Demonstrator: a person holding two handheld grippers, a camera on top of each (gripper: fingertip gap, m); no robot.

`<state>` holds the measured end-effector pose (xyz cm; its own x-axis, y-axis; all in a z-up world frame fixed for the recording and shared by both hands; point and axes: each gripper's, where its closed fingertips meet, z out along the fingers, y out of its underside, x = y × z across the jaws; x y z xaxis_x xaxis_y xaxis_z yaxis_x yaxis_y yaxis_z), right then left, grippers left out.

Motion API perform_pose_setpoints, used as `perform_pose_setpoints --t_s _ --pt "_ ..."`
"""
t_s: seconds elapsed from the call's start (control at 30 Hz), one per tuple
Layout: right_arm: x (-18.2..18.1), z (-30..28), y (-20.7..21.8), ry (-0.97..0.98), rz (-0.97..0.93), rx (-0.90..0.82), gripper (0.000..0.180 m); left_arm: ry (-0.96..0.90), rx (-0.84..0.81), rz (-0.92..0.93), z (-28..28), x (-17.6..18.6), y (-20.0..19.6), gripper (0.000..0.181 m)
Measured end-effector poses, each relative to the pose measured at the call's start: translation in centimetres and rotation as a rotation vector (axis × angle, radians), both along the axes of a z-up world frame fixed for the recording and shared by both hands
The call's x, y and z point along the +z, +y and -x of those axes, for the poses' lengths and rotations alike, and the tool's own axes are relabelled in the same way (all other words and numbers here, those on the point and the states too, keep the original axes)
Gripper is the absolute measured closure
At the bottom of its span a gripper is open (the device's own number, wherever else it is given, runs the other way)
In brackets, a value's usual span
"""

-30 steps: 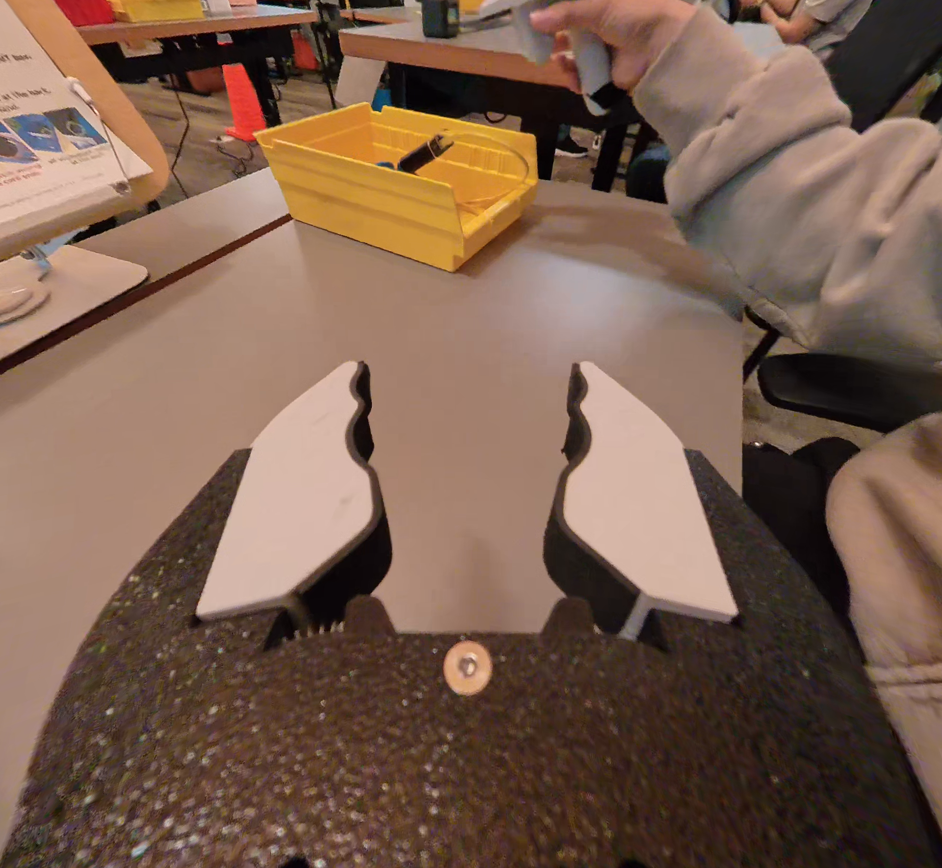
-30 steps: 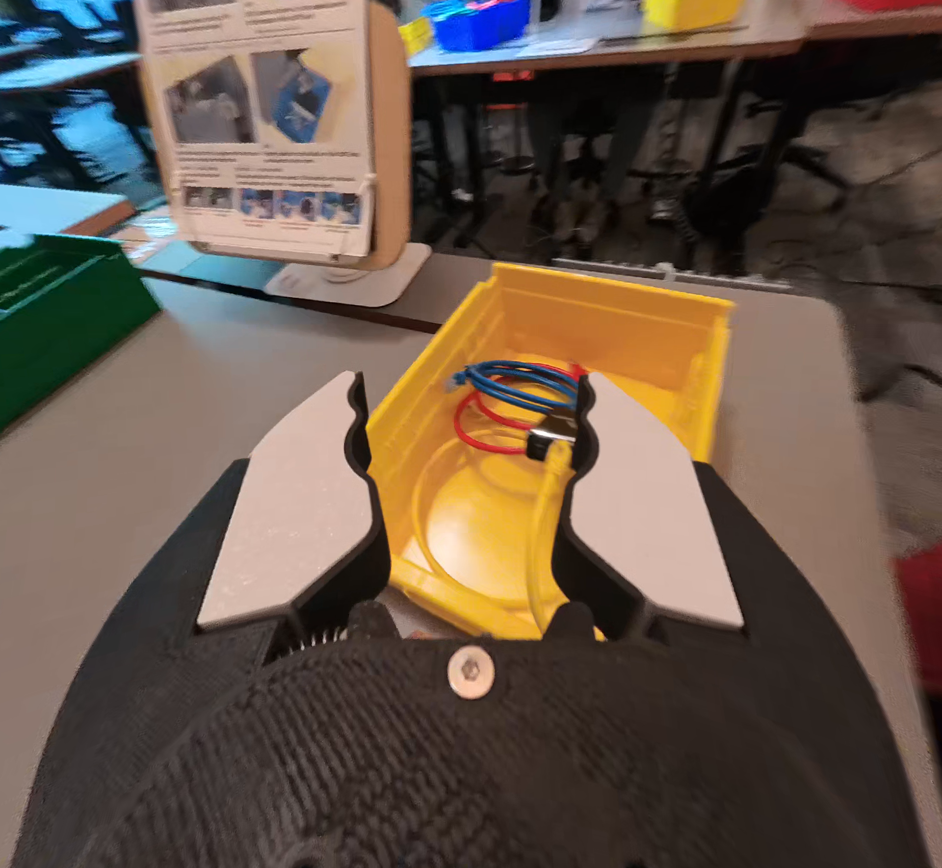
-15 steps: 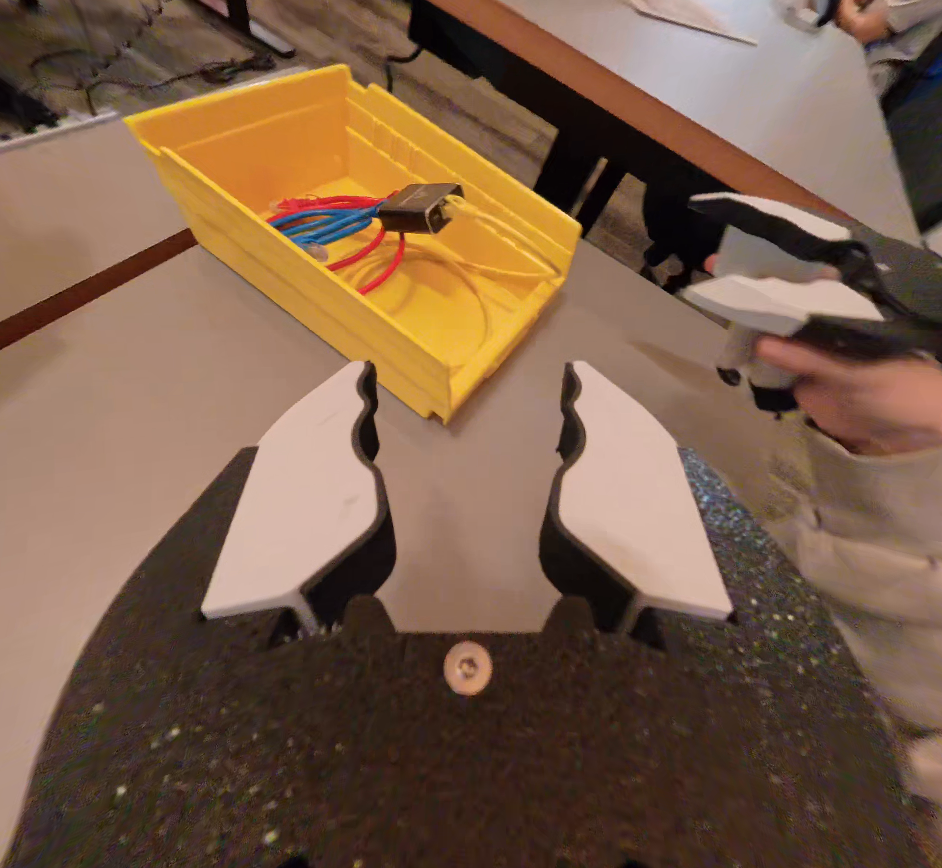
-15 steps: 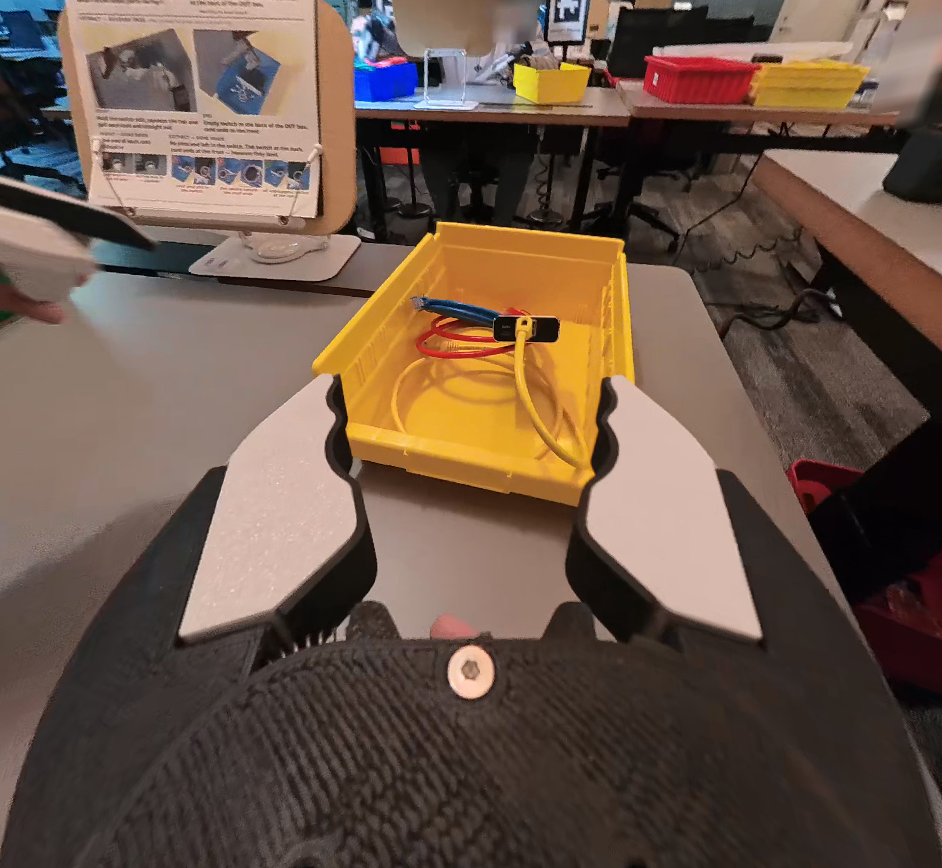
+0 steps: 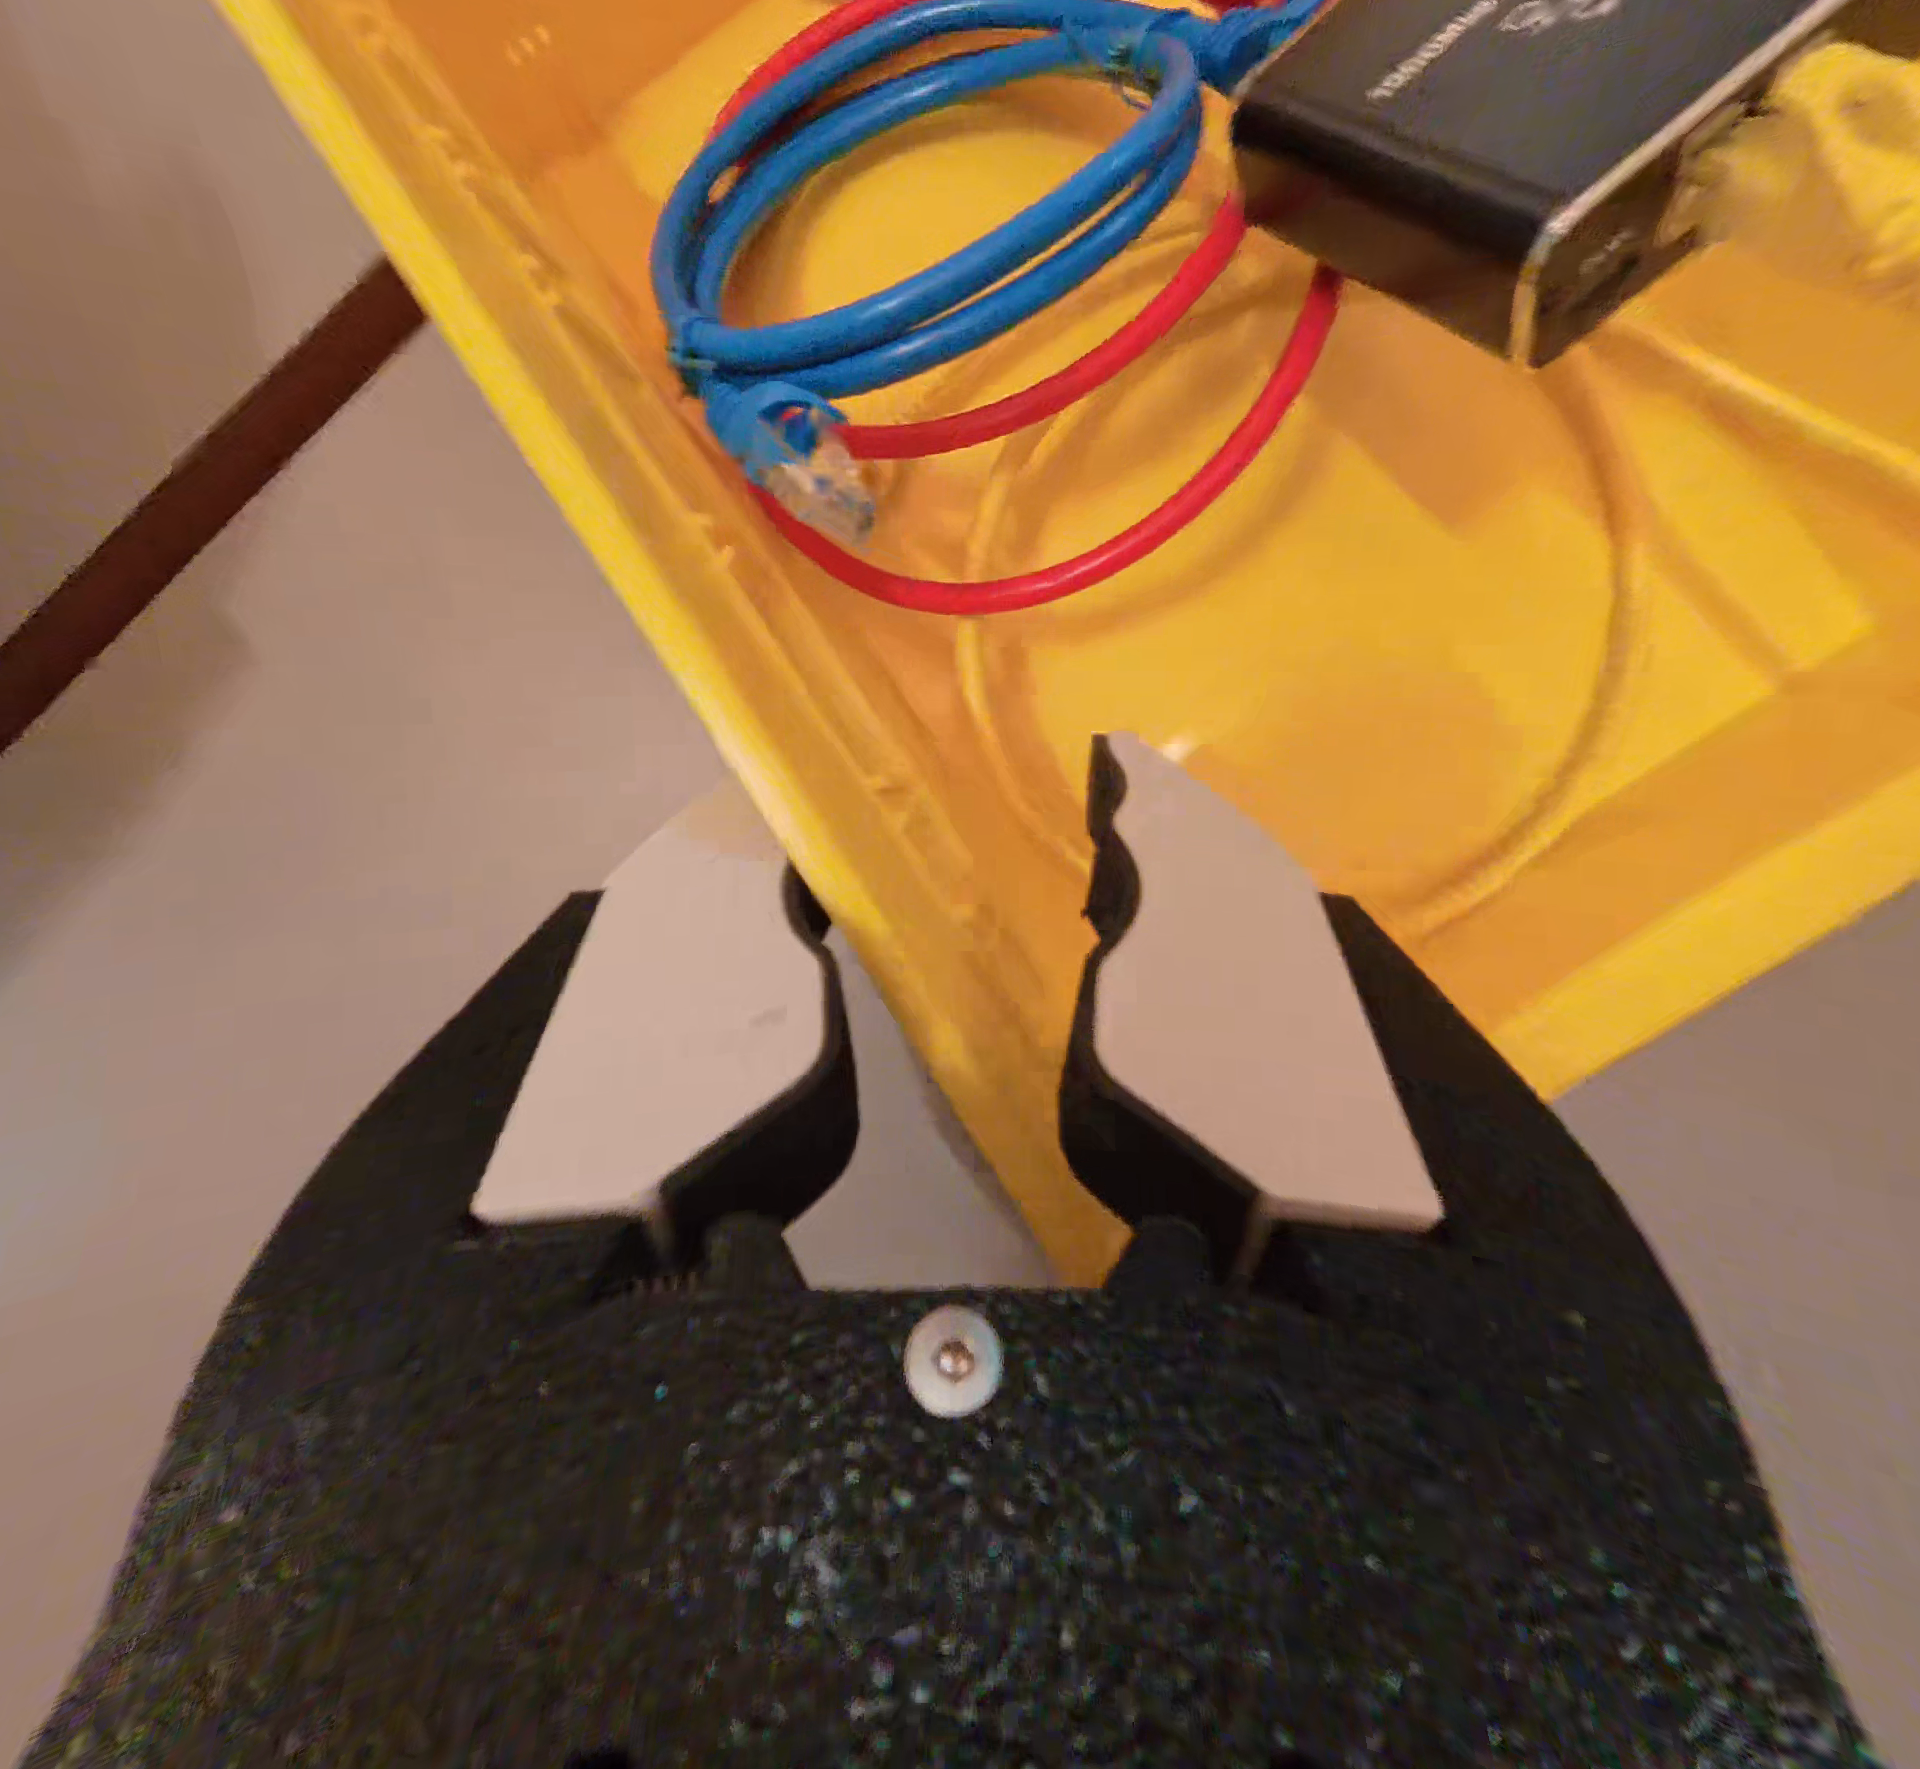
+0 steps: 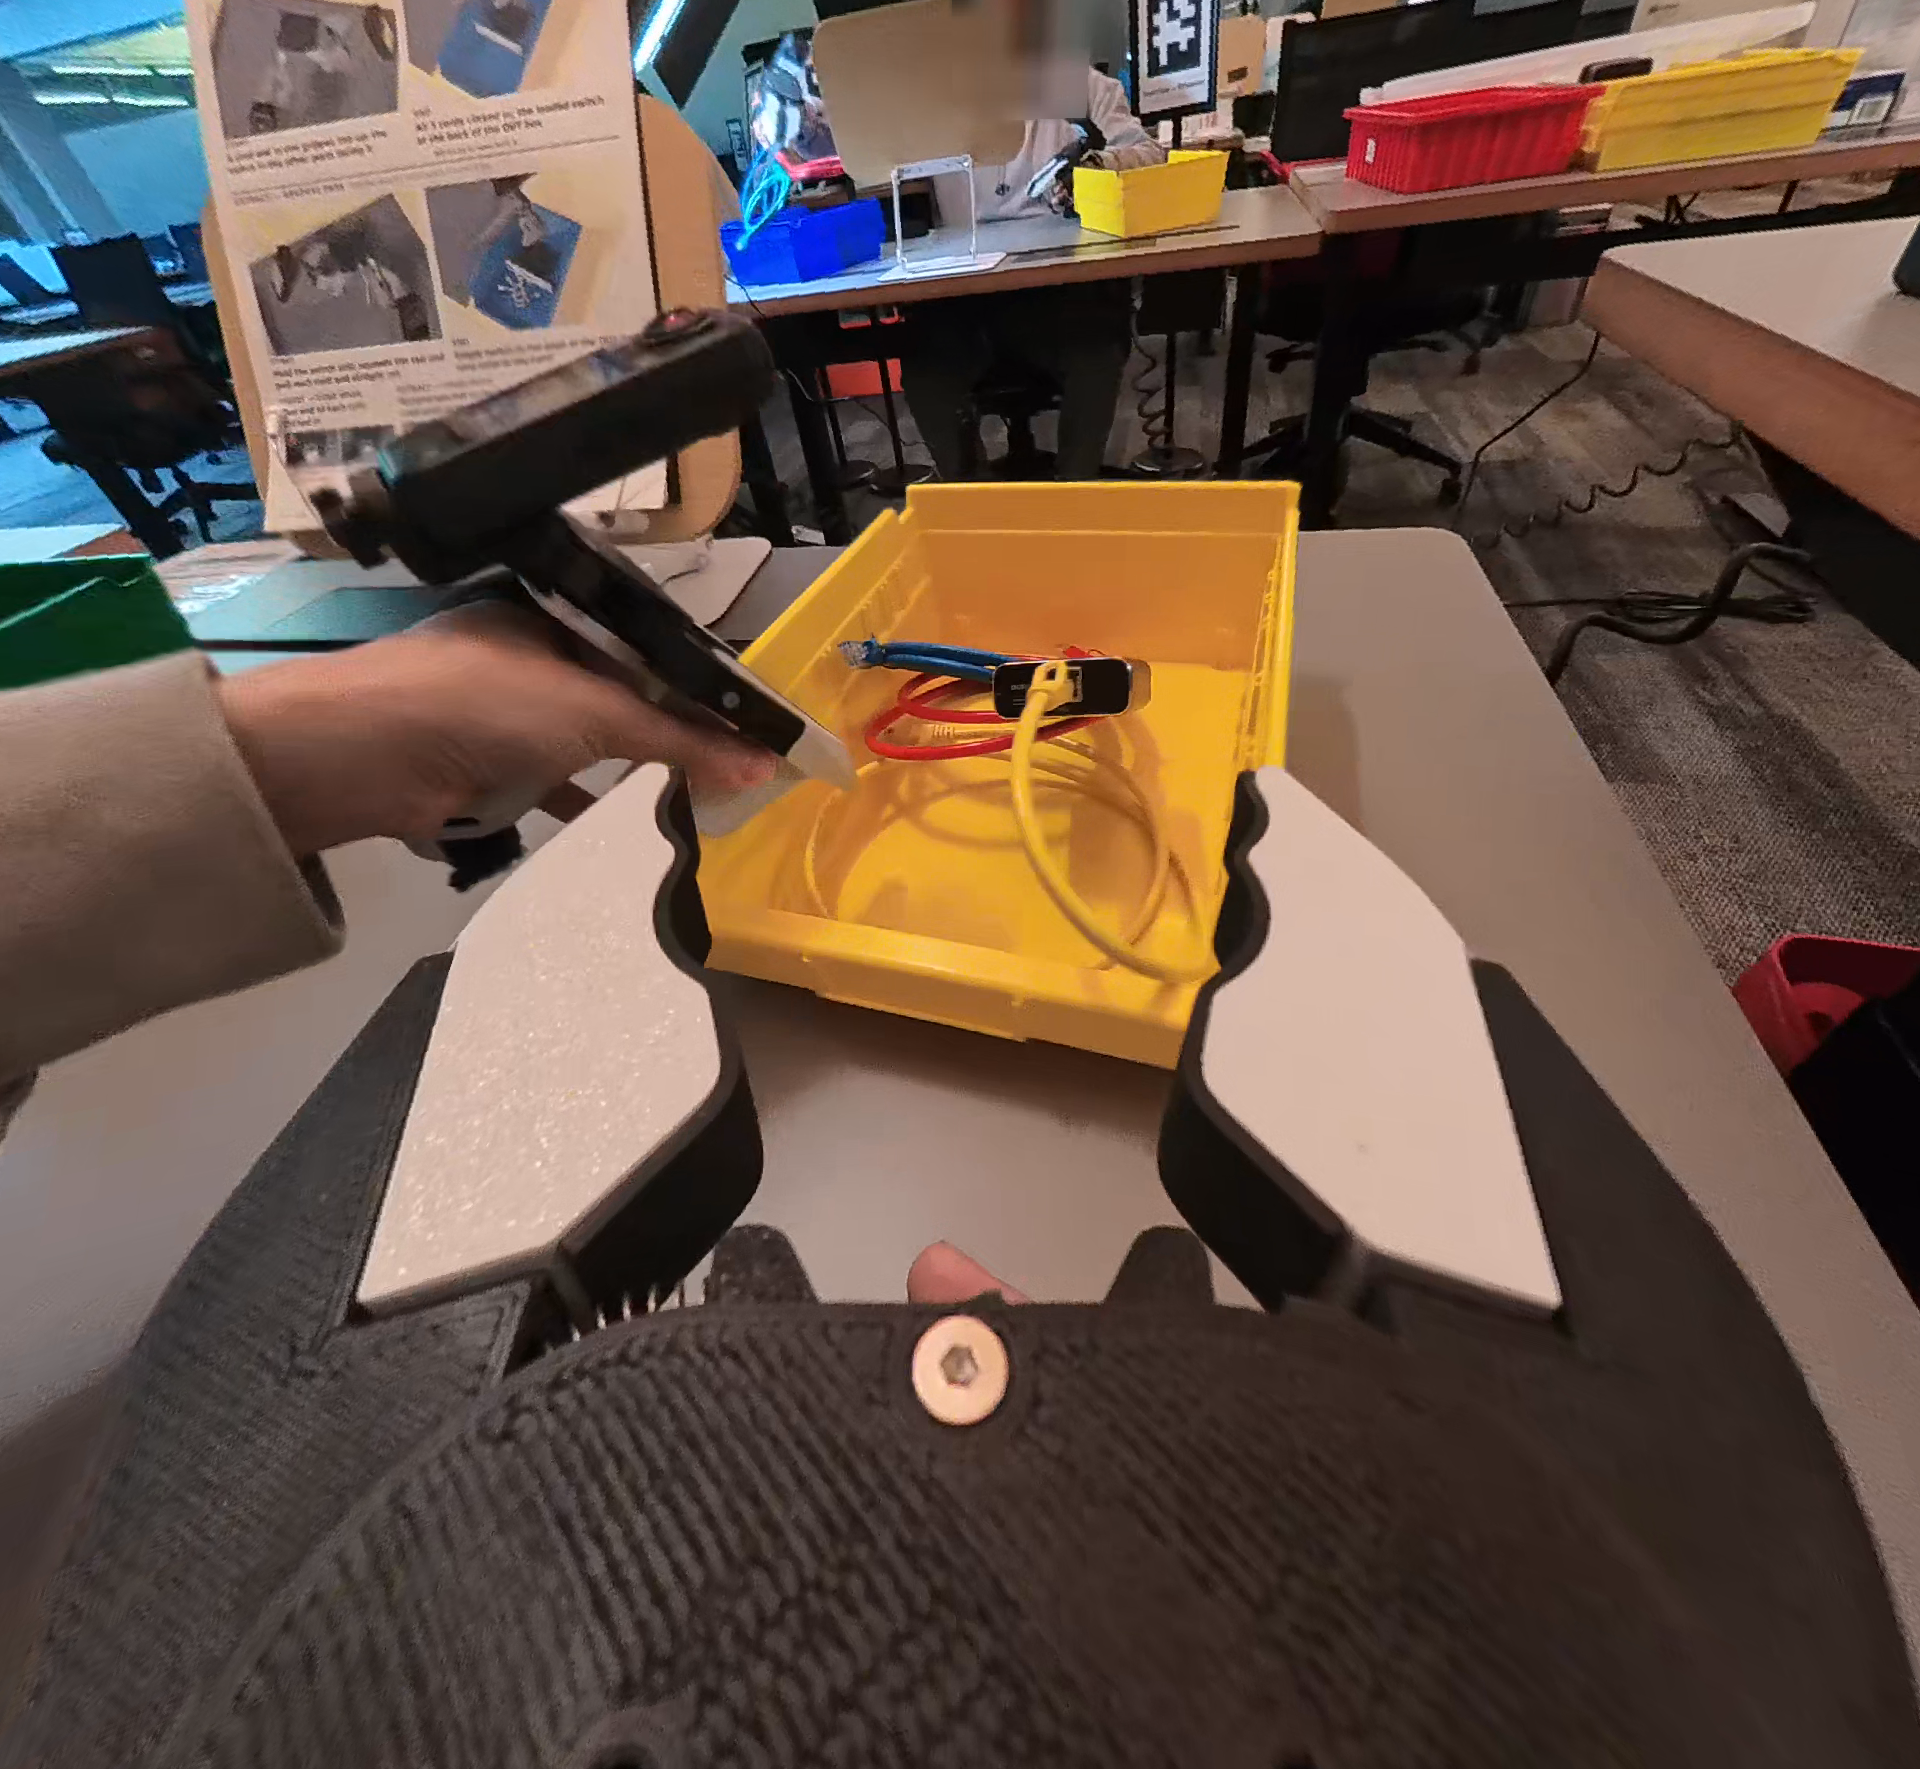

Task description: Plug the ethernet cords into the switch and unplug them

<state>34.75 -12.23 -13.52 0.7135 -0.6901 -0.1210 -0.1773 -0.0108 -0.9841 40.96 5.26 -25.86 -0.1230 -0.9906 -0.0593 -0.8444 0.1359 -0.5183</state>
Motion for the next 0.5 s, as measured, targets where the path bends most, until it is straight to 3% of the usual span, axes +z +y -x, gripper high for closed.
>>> perform_pose_setpoints --t_s 0.1,0.27,0.5 --pt "0.1 0.1 -0.1 -0.022 0.04 -0.01 0.082 -0.053 0.072 -0.098 0.3 0.0 2.7 0.172" --pt "1.5 0.9 0.3 -0.071 0.045 -0.019 0.084 -0.066 -0.059 -0.003 7.2 0.1 5.3 0.175" --pt "3.1 5.7 7.8 -0.148 0.082 0.167 0.085 -0.096 -0.021 0.037 27.6 -0.1 13.7 0.175"
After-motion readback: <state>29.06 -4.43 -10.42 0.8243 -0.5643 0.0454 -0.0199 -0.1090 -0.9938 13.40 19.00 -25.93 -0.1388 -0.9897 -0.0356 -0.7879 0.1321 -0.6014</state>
